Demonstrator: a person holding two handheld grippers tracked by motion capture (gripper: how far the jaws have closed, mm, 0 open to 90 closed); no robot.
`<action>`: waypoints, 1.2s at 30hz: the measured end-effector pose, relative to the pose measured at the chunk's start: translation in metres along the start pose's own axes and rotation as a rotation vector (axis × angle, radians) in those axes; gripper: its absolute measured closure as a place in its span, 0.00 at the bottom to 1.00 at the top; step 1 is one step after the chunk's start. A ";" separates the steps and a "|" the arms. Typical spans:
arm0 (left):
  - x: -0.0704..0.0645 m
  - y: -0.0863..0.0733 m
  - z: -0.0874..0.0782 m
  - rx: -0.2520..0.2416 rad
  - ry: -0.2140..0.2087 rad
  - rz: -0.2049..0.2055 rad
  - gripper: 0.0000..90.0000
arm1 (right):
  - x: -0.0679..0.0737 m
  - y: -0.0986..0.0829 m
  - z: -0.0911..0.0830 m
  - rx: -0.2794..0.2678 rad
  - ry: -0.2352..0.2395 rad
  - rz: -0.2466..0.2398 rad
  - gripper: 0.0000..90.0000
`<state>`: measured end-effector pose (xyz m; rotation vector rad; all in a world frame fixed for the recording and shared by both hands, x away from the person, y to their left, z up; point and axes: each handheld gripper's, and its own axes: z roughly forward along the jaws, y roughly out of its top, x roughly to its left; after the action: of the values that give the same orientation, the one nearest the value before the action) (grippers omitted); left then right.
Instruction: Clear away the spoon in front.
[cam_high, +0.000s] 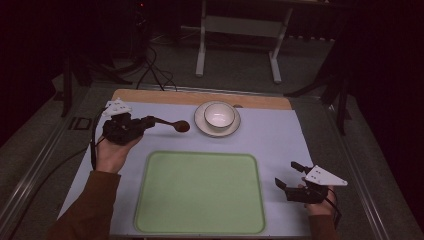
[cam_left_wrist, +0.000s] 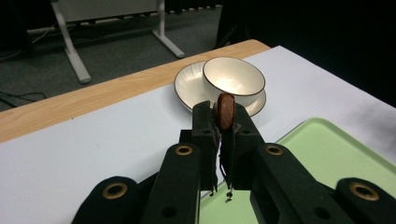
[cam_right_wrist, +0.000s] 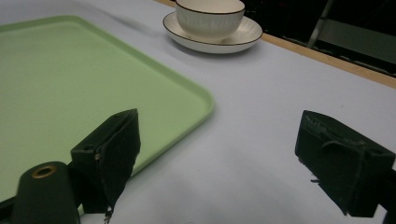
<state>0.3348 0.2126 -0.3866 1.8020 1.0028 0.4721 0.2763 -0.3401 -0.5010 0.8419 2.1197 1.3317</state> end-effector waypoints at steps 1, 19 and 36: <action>0.000 -0.001 0.000 0.000 0.001 -0.002 0.93 | 0.000 0.000 0.000 0.000 0.000 0.000 0.16; 0.003 -0.018 -0.011 0.018 0.007 -0.028 0.93 | 0.000 0.000 0.000 0.000 0.000 0.001 0.16; 0.005 -0.031 -0.020 0.038 0.013 -0.048 0.93 | 0.000 0.000 -0.001 0.000 0.000 0.001 0.16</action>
<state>0.3105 0.2330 -0.4060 1.8065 1.0686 0.4380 0.2757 -0.3401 -0.5007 0.8429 2.1198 1.3323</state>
